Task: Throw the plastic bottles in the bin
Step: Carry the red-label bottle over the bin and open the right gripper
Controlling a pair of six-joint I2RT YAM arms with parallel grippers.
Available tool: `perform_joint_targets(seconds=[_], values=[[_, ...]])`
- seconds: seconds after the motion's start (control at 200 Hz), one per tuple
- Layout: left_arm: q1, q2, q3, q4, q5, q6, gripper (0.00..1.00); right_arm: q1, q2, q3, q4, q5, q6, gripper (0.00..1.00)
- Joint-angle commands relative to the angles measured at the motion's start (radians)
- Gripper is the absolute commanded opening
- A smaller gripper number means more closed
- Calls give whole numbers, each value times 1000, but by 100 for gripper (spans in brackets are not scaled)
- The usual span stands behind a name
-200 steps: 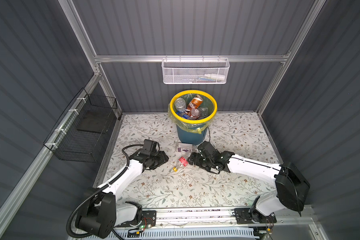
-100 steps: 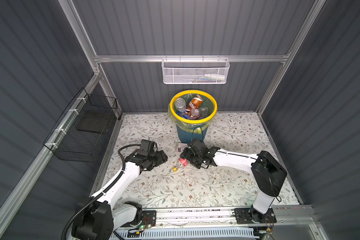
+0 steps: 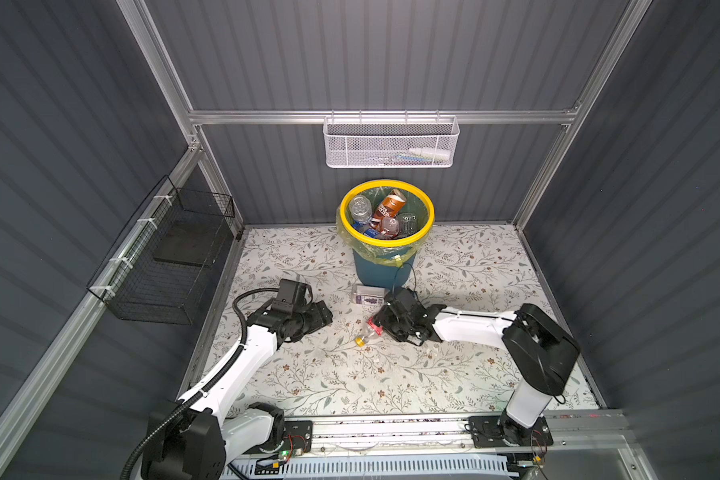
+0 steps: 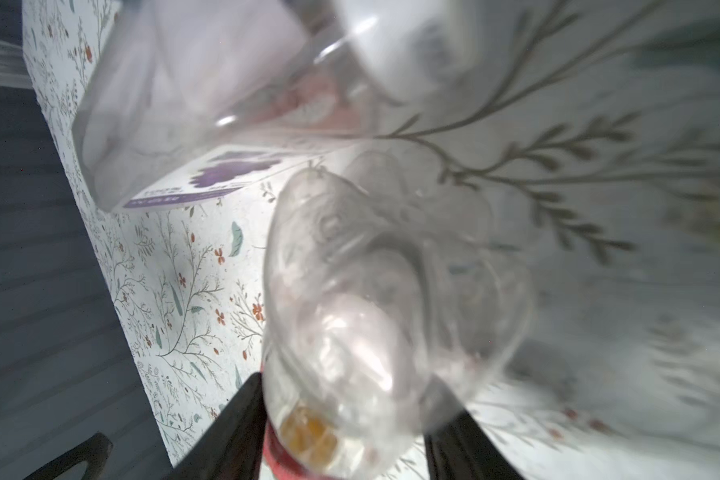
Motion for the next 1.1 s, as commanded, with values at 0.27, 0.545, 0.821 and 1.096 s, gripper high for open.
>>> perform_joint_targets(seconds=[0.27,0.545,0.821,1.096], values=[[9,59,65,-23,-10,29,84,-261,-439,-412,-271,9,-115,68],[9,98,95,-21,-8,29,84,-464,-536,-441,-352,-57,-261,72],[9,86,116,-46,-15,25,84,-490,-689,-383,-453,-94,-334,56],[9,83,154,-49,14,8,84,-487,-669,198,-610,-172,-472,59]])
